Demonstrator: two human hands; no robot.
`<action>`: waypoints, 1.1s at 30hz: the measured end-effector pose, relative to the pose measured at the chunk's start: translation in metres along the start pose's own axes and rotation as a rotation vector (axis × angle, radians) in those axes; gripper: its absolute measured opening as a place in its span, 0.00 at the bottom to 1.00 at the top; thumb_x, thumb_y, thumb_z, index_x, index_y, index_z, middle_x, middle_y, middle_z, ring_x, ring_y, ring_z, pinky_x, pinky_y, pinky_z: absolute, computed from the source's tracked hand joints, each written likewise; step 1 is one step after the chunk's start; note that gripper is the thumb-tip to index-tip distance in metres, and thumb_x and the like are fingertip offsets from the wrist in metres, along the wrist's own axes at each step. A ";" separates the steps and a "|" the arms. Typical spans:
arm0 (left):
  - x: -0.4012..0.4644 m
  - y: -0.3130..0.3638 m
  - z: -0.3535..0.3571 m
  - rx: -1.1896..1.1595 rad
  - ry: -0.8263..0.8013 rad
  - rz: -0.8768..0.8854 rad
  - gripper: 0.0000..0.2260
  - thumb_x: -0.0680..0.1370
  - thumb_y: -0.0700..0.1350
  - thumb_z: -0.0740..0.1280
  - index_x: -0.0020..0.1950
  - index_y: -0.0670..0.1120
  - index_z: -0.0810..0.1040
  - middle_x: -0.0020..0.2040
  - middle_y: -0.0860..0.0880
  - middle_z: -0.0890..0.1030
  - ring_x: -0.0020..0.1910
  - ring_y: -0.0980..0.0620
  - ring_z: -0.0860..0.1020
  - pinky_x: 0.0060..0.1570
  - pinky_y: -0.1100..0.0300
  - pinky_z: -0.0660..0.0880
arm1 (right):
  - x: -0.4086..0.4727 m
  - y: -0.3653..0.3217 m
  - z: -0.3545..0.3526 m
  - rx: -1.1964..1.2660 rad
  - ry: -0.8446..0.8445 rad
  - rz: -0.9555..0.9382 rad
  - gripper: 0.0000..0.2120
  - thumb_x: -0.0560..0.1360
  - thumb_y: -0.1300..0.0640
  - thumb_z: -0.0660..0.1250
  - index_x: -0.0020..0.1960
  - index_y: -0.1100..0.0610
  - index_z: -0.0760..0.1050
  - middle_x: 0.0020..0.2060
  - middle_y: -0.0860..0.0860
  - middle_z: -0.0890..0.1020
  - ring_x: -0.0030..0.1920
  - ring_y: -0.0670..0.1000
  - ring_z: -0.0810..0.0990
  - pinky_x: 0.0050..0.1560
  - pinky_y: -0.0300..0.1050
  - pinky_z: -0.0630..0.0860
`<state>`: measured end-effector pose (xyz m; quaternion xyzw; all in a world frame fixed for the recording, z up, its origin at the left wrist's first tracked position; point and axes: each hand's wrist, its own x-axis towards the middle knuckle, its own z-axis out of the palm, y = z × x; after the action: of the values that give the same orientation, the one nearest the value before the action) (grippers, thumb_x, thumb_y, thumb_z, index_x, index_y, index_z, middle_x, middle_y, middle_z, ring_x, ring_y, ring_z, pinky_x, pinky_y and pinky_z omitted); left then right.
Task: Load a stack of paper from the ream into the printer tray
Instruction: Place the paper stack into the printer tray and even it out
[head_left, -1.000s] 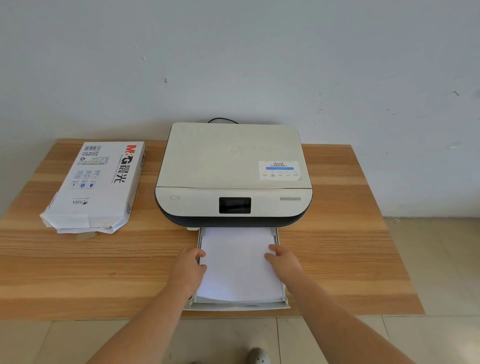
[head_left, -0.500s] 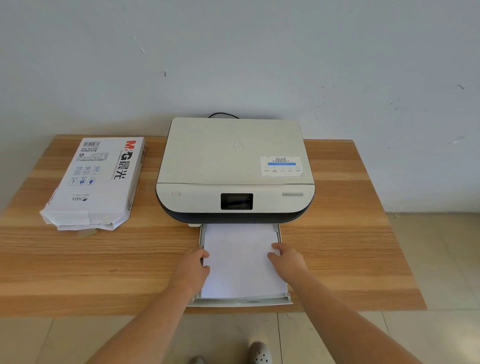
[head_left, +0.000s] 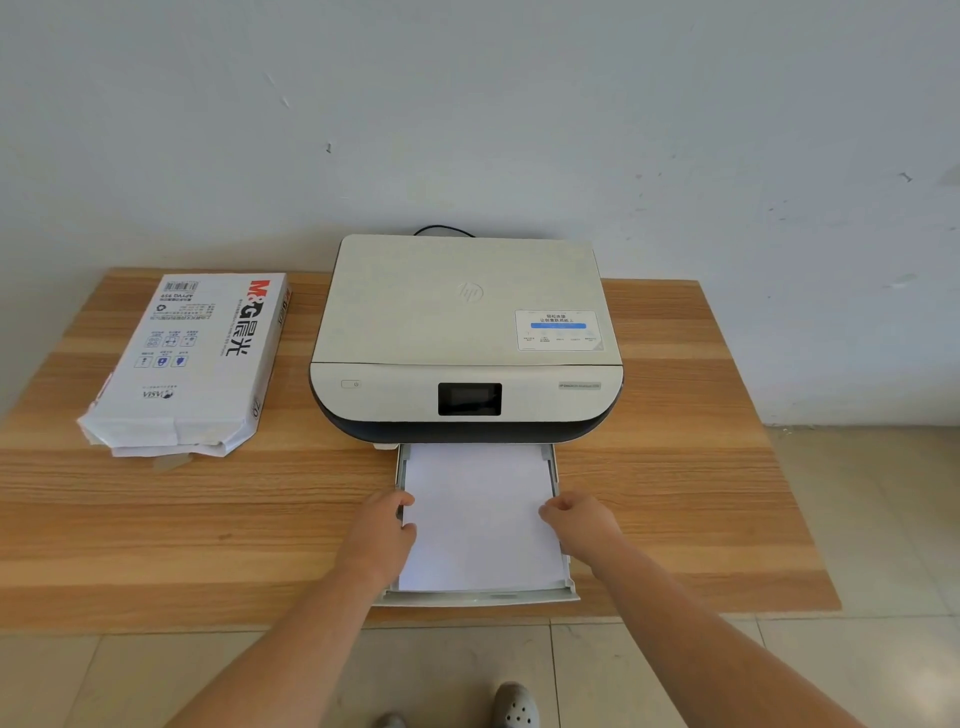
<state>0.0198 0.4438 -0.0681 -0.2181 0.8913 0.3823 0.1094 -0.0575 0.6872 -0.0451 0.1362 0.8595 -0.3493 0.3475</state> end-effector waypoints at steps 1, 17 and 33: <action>-0.001 0.000 0.000 -0.005 0.000 0.001 0.15 0.77 0.37 0.65 0.63 0.46 0.74 0.59 0.47 0.74 0.52 0.52 0.74 0.55 0.59 0.75 | -0.001 0.001 -0.001 0.015 -0.003 0.009 0.14 0.78 0.51 0.62 0.60 0.55 0.76 0.48 0.52 0.81 0.48 0.53 0.81 0.49 0.46 0.80; -0.014 -0.005 0.003 0.726 -0.356 0.448 0.27 0.77 0.45 0.63 0.75 0.53 0.59 0.78 0.51 0.51 0.76 0.50 0.49 0.73 0.53 0.52 | 0.001 0.002 -0.013 -0.355 -0.158 -0.053 0.08 0.78 0.56 0.63 0.54 0.57 0.78 0.48 0.54 0.84 0.45 0.54 0.86 0.53 0.50 0.81; 0.005 -0.006 0.003 0.983 -0.390 0.410 0.41 0.71 0.60 0.63 0.76 0.57 0.42 0.78 0.48 0.35 0.76 0.44 0.36 0.74 0.45 0.41 | 0.018 0.017 0.015 -0.991 -0.088 -0.831 0.33 0.73 0.43 0.65 0.75 0.44 0.57 0.77 0.49 0.53 0.76 0.55 0.50 0.74 0.57 0.51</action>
<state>0.0185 0.4405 -0.0762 0.1108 0.9518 -0.0311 0.2844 -0.0552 0.6890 -0.0742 -0.3988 0.8849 -0.0218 0.2398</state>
